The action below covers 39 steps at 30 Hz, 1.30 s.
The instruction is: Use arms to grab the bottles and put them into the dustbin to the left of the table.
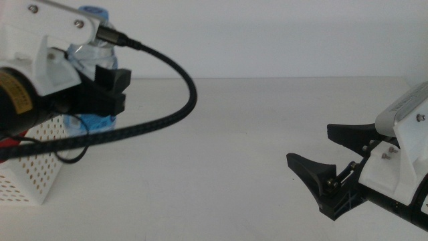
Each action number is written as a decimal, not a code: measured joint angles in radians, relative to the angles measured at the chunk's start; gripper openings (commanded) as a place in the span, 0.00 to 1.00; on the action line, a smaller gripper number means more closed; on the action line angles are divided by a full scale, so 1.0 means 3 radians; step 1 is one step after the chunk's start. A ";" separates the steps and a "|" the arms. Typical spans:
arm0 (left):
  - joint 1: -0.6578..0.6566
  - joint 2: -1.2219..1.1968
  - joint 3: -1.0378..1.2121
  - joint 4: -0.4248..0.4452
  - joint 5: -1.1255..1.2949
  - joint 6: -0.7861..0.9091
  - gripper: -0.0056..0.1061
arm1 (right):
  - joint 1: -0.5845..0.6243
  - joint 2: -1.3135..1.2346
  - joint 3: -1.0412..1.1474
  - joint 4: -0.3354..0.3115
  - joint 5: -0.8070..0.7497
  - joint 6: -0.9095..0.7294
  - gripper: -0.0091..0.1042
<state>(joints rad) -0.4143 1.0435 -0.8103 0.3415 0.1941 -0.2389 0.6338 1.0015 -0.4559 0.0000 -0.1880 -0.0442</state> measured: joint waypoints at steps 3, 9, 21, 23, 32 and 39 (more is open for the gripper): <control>0.0000 -0.0083 -0.0012 -0.0234 0.0227 0.0272 0.01 | 0.0000 0.0000 0.0000 0.0000 0.0000 0.0000 0.71; 0.0000 -0.0103 -0.0338 -0.0656 0.0881 0.0862 0.01 | 0.0000 0.0000 0.0000 0.0000 0.0000 0.0000 0.71; 0.0774 0.0272 -0.1135 -0.0874 0.1504 0.0958 0.01 | 0.0000 0.0000 0.0000 0.0000 0.0000 0.0000 0.71; 0.0978 0.0385 -0.1225 -0.0875 0.1548 0.0967 0.01 | 0.0000 0.0000 0.0000 0.0000 0.0000 0.0000 0.71; 0.1511 0.0884 -0.1680 -0.0889 0.1760 0.0983 0.01 | 0.0000 0.0000 0.0000 0.0000 0.0000 0.0000 0.71; 0.1743 0.1349 -0.2125 -0.0911 0.1987 0.1097 0.01 | 0.0000 0.0000 0.0000 0.0000 0.0000 0.0000 0.71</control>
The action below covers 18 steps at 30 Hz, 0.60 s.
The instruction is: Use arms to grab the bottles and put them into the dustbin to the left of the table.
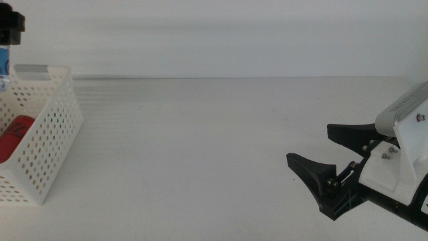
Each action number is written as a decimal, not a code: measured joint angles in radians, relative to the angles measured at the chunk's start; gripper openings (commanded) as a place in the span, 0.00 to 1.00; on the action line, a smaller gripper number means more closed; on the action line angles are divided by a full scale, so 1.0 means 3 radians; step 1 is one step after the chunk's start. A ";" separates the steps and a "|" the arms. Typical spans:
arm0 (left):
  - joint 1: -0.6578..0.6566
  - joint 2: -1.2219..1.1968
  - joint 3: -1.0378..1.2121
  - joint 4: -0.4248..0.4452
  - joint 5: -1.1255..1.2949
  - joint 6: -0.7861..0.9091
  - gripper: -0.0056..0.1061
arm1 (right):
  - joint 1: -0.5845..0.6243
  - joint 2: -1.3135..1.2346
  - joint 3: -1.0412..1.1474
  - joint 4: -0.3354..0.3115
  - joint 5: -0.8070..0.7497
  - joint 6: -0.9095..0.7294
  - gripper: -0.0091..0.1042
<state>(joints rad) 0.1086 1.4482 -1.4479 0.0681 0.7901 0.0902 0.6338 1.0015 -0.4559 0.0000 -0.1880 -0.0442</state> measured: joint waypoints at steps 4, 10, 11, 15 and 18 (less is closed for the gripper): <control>0.0179 0.0285 -0.0174 0.0000 0.0048 0.0024 0.01 | 0.0000 0.0000 0.0000 0.0000 0.0000 0.0000 0.71; 0.0406 0.0634 -0.0301 -0.0143 0.0114 0.0181 0.01 | 0.0000 0.0000 0.0000 0.0000 0.0000 0.0000 0.71; 0.0434 0.0685 -0.0305 -0.0227 0.0139 0.0263 0.01 | 0.0000 0.0000 0.0000 0.0000 0.0000 0.0000 0.71; 0.0506 0.0885 -0.0319 -0.0483 0.0253 0.0584 0.01 | 0.0000 0.0000 0.0000 0.0000 0.0000 0.0000 0.71; 0.0544 0.1014 -0.0322 -0.0611 0.0306 0.0716 0.01 | 0.0000 0.0000 0.0000 0.0000 0.0000 0.0000 0.71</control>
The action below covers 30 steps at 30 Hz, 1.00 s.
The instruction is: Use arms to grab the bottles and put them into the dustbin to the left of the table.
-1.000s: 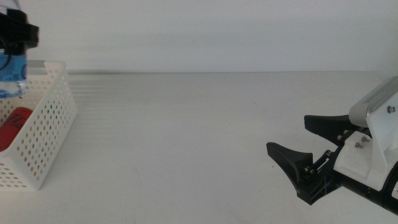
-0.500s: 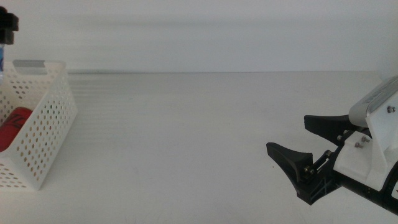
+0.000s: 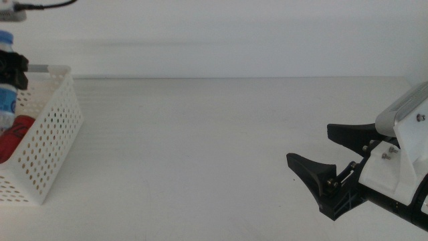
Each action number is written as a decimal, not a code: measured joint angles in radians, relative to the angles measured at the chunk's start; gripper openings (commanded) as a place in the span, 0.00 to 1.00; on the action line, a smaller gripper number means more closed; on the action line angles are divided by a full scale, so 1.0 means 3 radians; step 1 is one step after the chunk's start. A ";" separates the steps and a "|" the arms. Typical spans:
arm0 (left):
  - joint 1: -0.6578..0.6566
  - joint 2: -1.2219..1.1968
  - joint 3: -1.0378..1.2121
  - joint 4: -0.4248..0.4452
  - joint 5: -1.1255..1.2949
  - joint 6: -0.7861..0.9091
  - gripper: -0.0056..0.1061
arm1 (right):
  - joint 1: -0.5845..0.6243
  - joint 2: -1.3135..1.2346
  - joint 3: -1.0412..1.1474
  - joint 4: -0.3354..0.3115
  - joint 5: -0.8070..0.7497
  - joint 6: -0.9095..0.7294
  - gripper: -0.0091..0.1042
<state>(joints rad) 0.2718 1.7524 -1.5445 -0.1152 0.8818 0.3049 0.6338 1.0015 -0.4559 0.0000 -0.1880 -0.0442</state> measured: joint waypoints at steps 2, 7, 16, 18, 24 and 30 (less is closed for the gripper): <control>0.0025 0.0081 0.0000 -0.0015 0.0016 0.0024 0.01 | 0.0000 0.0000 0.0000 0.0000 0.0000 0.0000 0.71; 0.0073 0.0293 -0.0003 0.0015 0.0030 0.0043 0.01 | 0.0000 0.0000 0.0000 0.0000 0.0000 0.0000 0.71; 0.0073 0.0588 -0.0014 0.0058 0.0189 0.0066 0.03 | 0.0000 0.0000 0.0000 0.0000 0.0000 0.0000 0.71; 0.0073 0.0591 -0.0026 0.0091 0.0192 0.0069 0.07 | 0.0000 0.0000 0.0000 0.0000 0.0000 0.0000 0.71; 0.0073 0.0594 -0.0029 0.0145 0.0206 0.0179 0.41 | 0.0000 0.0000 0.0000 0.0000 0.0000 0.0000 0.71; 0.0073 0.0594 -0.0029 0.0133 0.0240 0.0287 0.84 | 0.0000 0.0000 0.0000 0.0000 0.0000 0.0000 0.71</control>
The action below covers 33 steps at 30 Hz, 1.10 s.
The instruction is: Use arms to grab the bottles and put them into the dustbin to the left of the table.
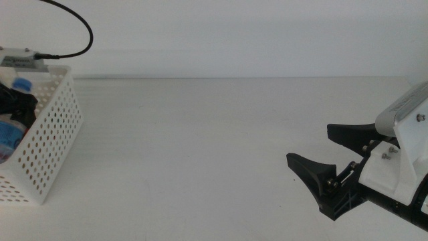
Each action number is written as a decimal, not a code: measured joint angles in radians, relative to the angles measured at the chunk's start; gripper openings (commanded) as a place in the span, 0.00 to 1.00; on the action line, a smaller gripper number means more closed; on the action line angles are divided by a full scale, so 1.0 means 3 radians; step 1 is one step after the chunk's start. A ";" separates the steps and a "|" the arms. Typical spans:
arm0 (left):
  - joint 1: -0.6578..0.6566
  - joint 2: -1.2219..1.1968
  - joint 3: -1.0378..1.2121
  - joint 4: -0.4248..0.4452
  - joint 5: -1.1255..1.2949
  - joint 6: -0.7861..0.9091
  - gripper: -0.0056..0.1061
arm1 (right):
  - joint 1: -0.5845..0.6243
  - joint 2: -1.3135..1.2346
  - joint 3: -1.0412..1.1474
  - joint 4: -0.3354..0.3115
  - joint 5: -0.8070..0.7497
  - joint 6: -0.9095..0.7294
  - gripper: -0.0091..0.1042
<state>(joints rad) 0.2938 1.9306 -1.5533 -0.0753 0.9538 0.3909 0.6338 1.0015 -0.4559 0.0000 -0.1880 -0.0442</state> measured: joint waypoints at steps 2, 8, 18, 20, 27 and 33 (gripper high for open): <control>0.0000 -0.0005 -0.0003 -0.0011 0.0004 0.0000 0.86 | 0.0000 0.0000 0.0000 0.0000 0.0000 0.0000 0.71; -0.0008 -0.0163 -0.0099 -0.0048 0.0117 -0.0004 0.86 | 0.0003 0.0000 0.0000 0.0000 0.0000 0.0000 0.71; -0.0301 -0.0807 -0.0140 -0.0006 0.0217 -0.0282 0.86 | 0.0002 0.0000 0.0000 0.0000 0.0000 0.0000 0.71; -0.0359 -0.0946 -0.0140 -0.0010 0.0225 -0.0333 0.86 | 0.0002 0.0000 0.0000 0.0000 0.0000 0.0000 0.71; -0.0629 -0.1521 -0.0114 -0.0108 0.0228 -0.0405 0.86 | 0.0002 0.0000 0.0000 0.0000 0.0000 0.0000 0.71; -0.0974 -0.1975 0.0199 -0.0240 -0.0071 -0.0451 0.86 | 0.0002 0.0000 0.0000 0.0000 0.0000 0.0000 0.71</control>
<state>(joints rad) 0.0017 1.3382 -1.4935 -0.1473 0.9326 0.2556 0.6346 1.0015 -0.4559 0.0000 -0.1880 -0.0442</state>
